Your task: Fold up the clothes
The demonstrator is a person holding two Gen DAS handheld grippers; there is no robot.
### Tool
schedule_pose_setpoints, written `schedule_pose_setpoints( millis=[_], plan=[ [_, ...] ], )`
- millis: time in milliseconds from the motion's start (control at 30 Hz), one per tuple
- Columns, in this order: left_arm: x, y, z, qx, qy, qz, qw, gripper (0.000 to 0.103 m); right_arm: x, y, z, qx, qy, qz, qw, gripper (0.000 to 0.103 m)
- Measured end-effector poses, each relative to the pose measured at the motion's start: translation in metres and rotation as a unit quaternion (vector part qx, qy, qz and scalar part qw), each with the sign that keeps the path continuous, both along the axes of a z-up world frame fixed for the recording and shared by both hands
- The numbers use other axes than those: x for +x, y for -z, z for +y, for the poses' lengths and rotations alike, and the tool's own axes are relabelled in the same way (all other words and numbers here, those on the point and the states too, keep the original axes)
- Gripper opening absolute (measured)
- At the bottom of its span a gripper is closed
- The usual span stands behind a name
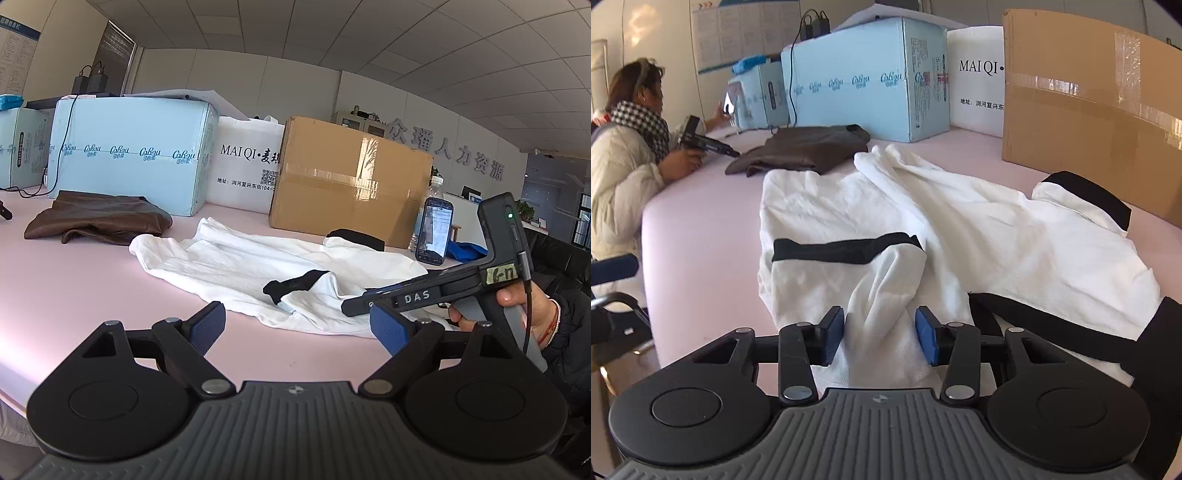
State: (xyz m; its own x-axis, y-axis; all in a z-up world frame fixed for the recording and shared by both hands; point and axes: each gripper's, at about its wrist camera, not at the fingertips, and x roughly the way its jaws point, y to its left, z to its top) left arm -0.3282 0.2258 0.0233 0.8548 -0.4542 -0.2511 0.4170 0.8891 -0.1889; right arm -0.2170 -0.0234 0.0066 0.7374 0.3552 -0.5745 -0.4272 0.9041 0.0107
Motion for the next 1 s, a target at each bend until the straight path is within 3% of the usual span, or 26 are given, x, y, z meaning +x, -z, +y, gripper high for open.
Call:
schedule_pose_setpoints(
  millis=[33, 200, 267, 333, 467, 567, 633, 667, 867, 1000],
  plan=[
    [0.001, 0.001, 0.001, -0.002, -0.001, 0.002, 1.0000, 0.084, -0.007, -0.001, 0.000, 0.000, -0.015, -0.014, 1.000, 0.004],
    [0.000, 0.004, 0.012, -0.012, -0.017, 0.003, 0.9998, 0.084, -0.061, -0.013, -0.007, 0.016, -0.128, -0.097, 0.987, 0.004],
    [-0.003, 0.005, 0.018, -0.016, -0.025, 0.000, 0.9995, 0.084, -0.089, -0.014, -0.009, 0.007, -0.199, -0.128, 0.972, 0.004],
    [-0.006, 0.004, 0.025, -0.020, -0.030, -0.005, 0.9993, 0.084, -0.113, -0.008, -0.010, -0.008, -0.266, -0.120, 0.956, 0.005],
    [-0.015, 0.002, 0.032, -0.018, -0.029, -0.015, 0.9993, 0.085, -0.136, 0.006, -0.005, -0.036, -0.311, -0.098, 0.945, 0.006],
    [-0.018, 0.001, 0.029, -0.015, -0.019, -0.019, 0.9995, 0.085, -0.142, 0.011, -0.004, -0.036, -0.310, -0.103, 0.944, 0.019],
    [-0.019, 0.000, 0.024, -0.008, -0.007, -0.019, 0.9998, 0.085, -0.147, 0.013, -0.004, -0.034, -0.302, -0.117, 0.945, 0.039],
    [-0.019, 0.000, 0.020, -0.001, 0.001, -0.020, 0.9998, 0.085, -0.149, 0.012, -0.006, -0.029, -0.297, -0.122, 0.947, 0.042],
    [-0.013, -0.005, -0.007, 0.032, 0.066, -0.034, 0.9967, 0.085, -0.145, -0.001, -0.028, 0.032, -0.230, -0.119, 0.966, 0.045],
    [0.010, -0.005, -0.028, 0.043, 0.107, -0.027, 0.9929, 0.085, -0.133, -0.005, -0.041, 0.064, -0.130, -0.095, 0.985, 0.045]
  ],
)
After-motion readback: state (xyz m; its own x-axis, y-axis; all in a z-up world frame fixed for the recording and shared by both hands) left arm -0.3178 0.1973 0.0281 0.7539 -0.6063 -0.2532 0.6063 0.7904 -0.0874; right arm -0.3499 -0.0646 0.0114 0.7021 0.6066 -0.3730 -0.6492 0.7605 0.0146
